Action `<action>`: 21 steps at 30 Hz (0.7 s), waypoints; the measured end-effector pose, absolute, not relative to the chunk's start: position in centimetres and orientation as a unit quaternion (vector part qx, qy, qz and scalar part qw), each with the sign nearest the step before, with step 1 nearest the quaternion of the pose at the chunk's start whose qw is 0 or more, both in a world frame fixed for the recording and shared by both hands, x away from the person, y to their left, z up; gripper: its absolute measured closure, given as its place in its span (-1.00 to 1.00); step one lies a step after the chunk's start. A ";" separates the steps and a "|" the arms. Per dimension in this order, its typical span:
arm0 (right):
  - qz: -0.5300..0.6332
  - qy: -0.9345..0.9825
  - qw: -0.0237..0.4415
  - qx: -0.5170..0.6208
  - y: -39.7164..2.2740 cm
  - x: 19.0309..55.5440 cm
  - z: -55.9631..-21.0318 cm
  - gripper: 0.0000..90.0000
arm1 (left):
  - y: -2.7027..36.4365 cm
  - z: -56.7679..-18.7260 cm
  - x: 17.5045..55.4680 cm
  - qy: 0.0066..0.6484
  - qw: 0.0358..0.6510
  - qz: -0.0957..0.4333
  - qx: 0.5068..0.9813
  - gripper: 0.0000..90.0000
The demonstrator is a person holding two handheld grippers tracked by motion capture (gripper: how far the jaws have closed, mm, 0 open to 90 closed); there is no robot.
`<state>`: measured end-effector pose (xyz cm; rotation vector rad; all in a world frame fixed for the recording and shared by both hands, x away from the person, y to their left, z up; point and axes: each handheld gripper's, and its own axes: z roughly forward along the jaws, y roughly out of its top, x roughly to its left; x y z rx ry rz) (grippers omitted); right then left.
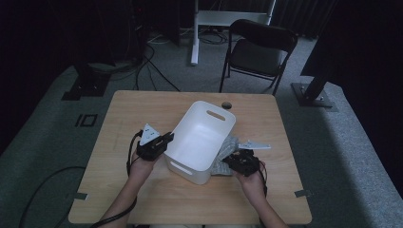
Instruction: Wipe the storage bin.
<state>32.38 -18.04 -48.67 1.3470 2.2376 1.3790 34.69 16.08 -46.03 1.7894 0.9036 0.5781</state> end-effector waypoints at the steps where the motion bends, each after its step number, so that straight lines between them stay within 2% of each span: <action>1: 0.462 0.755 0.094 0.456 -18.1 32.5 -48.9 0.69 | 16.1 -46.0 34.7 0.375 0.503 0.240 0.741 0.89; 15: 0.412 0.760 0.078 0.496 -18.1 34.7 -53.2 0.69 | 16.0 -46.0 34.8 0.380 0.502 0.242 0.738 0.88; 21: 0.417 0.762 0.078 0.490 -18.4 34.4 -52.2 0.69 | 15.9 -46.0 34.8 0.393 0.498 0.247 0.732 0.89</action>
